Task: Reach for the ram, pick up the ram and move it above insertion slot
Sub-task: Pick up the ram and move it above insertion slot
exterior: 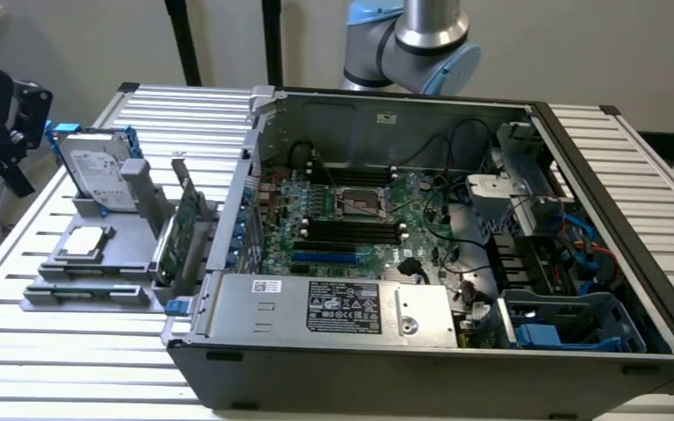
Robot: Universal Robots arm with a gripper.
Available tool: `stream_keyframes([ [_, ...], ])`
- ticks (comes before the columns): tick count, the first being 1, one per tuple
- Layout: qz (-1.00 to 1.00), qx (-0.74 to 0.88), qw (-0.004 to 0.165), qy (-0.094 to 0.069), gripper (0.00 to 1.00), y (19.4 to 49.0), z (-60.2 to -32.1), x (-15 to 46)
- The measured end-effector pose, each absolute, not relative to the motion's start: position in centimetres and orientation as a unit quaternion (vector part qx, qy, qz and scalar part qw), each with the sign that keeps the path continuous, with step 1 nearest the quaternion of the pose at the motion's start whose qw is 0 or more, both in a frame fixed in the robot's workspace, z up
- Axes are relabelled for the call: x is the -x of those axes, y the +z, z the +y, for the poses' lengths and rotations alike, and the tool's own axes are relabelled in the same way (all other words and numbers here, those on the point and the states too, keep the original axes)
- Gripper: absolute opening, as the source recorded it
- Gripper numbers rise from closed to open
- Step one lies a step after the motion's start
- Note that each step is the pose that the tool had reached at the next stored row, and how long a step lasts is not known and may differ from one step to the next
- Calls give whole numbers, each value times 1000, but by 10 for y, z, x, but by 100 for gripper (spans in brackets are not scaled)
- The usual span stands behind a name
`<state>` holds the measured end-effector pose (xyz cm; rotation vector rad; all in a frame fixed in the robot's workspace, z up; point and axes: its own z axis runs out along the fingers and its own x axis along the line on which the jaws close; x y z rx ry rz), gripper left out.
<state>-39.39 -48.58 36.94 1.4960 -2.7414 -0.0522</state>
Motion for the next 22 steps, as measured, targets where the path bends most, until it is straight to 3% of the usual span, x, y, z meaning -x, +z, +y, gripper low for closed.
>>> stream_keyframes([
  [22, -765, -644, 10, -13, 11, 366, -486, 394],
])
